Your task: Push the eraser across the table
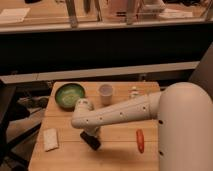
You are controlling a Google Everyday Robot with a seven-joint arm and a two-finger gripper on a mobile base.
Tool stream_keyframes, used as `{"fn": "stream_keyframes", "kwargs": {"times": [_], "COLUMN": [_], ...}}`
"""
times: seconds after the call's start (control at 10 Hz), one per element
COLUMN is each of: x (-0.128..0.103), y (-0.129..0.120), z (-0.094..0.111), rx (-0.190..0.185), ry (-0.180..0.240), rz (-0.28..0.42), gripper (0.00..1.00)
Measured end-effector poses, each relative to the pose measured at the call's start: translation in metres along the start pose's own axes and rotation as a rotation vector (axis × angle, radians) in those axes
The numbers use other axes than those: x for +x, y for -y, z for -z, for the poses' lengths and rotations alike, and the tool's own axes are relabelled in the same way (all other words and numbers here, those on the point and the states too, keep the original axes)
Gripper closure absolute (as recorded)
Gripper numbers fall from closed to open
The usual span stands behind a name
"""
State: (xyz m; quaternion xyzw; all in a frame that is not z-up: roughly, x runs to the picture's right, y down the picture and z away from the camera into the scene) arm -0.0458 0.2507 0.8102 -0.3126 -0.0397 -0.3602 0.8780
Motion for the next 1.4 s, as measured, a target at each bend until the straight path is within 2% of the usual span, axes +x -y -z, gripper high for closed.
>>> {"fn": "stream_keyframes", "kwargs": {"times": [0.7,1.4], "x": [-0.014,-0.017], "y": [0.015,0.020], "z": [0.007,0.011], "rx": [0.004,0.009], "ry": [-0.008,-0.011], "rz": [0.043,0.070], "gripper": [1.00,1.00]}}
